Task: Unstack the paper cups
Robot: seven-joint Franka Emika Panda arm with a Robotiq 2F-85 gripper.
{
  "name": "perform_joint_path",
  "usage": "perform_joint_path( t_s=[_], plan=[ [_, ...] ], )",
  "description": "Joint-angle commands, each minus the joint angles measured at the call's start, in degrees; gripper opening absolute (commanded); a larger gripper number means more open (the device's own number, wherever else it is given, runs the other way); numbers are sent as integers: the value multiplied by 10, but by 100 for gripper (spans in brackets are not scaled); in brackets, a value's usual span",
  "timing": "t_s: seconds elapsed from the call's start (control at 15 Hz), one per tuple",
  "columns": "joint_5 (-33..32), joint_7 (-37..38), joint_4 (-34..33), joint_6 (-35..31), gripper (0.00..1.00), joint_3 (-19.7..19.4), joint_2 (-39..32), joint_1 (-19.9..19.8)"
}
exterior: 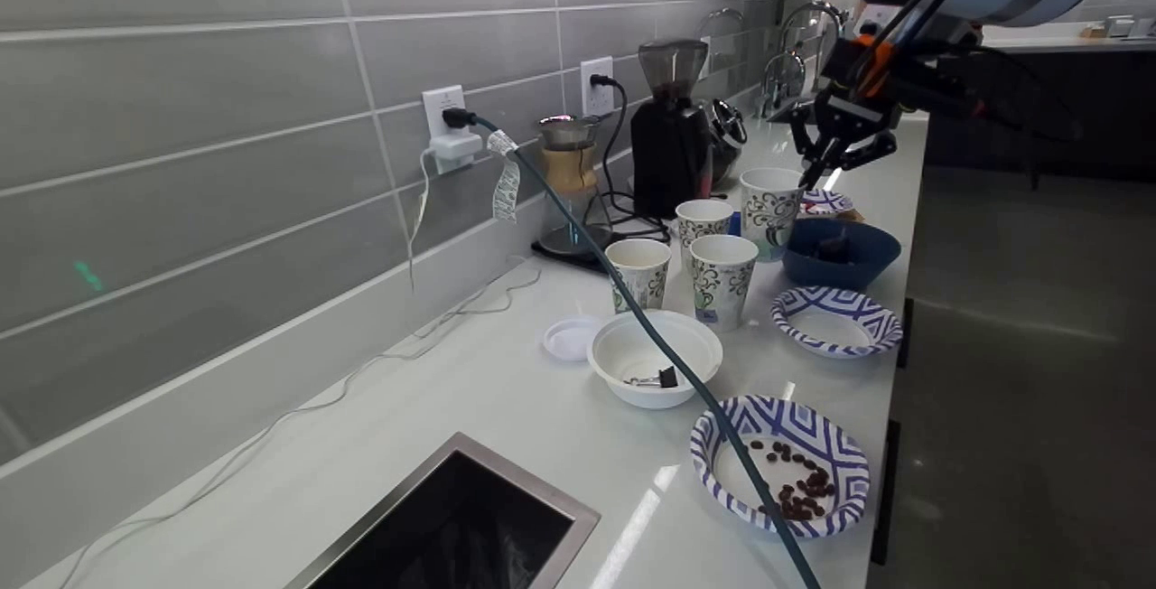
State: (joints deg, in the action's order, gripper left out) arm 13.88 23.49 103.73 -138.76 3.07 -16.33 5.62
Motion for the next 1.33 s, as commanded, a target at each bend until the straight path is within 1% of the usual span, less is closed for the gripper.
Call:
perform_joint_path(
  t_s=[0.0, 0.27, 0.33, 0.4, 0.53, 0.67, 0.73, 0.87, 0.93, 1.07, 1.13, 1.27],
  plan=[
    [12, 7, 9, -31, 1, 1, -15, 2],
    [13, -5, 15, -52, 1, 3, -29, 1],
    [11, -8, 15, -51, 28, 3, -30, 2],
    [2, -6, 16, -57, 29, 1, -28, 5],
    [1, -11, 14, -59, 42, 3, -20, 7],
    [8, -33, 13, -52, 56, 12, 2, 5],
    [13, -53, 13, -19, 64, 20, 20, 1],
    [15, -97, 9, 69, 78, 31, 57, -5],
    [-27, -77, 21, 123, 84, 20, 87, 4],
    [-41, -99, 15, 217, 98, 26, 129, 6],
    [-71, -94, 5, 267, 100, 23, 147, 9],
    [-137, -87, -10, 315, 100, 26, 176, 13]
  ],
)
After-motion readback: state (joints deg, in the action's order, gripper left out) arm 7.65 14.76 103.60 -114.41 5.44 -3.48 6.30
